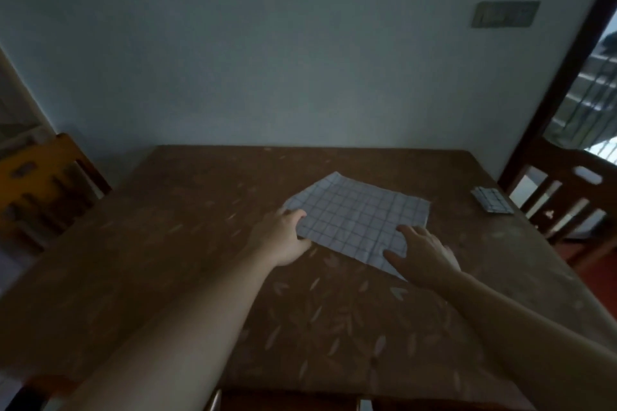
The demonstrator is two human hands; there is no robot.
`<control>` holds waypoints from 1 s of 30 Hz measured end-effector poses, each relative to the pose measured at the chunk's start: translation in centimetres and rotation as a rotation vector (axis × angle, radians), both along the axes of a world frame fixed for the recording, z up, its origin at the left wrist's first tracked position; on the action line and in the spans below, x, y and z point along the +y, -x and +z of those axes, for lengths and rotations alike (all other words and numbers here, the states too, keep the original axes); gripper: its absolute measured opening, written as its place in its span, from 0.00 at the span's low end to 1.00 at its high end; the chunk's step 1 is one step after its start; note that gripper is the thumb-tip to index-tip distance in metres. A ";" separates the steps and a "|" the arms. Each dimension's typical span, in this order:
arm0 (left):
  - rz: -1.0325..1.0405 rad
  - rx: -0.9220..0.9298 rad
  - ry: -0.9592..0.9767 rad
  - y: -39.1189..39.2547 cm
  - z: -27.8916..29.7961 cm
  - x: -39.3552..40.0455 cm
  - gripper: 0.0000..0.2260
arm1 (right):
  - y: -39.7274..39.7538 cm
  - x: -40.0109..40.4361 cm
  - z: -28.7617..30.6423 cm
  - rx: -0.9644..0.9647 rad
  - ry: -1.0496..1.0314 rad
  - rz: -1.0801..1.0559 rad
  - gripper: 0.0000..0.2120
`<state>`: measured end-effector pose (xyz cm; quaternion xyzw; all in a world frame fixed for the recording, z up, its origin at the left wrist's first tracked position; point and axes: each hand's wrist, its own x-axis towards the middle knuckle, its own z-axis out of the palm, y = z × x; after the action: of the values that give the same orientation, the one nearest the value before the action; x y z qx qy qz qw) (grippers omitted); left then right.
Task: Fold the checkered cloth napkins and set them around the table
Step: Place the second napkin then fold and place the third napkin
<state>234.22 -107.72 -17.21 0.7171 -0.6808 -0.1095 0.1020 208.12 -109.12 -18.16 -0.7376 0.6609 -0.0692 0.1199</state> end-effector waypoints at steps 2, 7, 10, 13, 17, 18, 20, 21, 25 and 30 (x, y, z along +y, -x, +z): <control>-0.034 -0.014 0.005 -0.3 -1.1 -2.6 0.27 | -0.4 -2.0 -0.9 0.013 -0.002 -0.026 0.33; -0.019 0.107 -0.039 0.7 -6.2 -8.9 0.27 | -0.4 -7.3 -5.7 0.009 -0.045 -0.093 0.34; 0.103 0.291 -0.111 2.1 -11.4 -12.8 0.28 | -0.2 -11.0 -10.3 0.007 -0.098 -0.134 0.38; 0.053 0.149 -0.130 3.3 -16.8 -16.4 0.31 | -0.4 -13.9 -15.5 0.050 -0.129 -0.135 0.43; -0.008 -0.029 -0.124 4.3 -21.5 -21.2 0.31 | -0.9 -17.2 -20.6 0.039 -0.115 -0.123 0.47; -0.004 -0.061 -0.114 4.2 -22.1 -22.2 0.33 | -1.1 -17.9 -21.2 0.032 -0.104 -0.130 0.48; 0.033 -0.094 -0.126 3.6 -23.5 -24.0 0.38 | -1.3 -19.4 -22.6 0.026 -0.085 -0.141 0.49; 0.060 -0.100 -0.141 3.3 -24.0 -24.5 0.41 | -1.4 -20.0 -23.1 0.029 -0.075 -0.143 0.50; 0.104 -0.171 -0.123 2.7 -25.7 -25.2 0.44 | -1.8 -21.4 -24.6 0.070 -0.022 -0.130 0.51; 0.087 -0.155 -0.120 2.7 -25.7 -25.2 0.42 | -1.8 -21.4 -24.4 0.079 -0.009 -0.111 0.49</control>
<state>231.51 -132.91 -42.93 0.7569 -0.6472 -0.0899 0.0107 209.93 -130.50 -42.52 -0.7014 0.7053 -0.0436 0.0931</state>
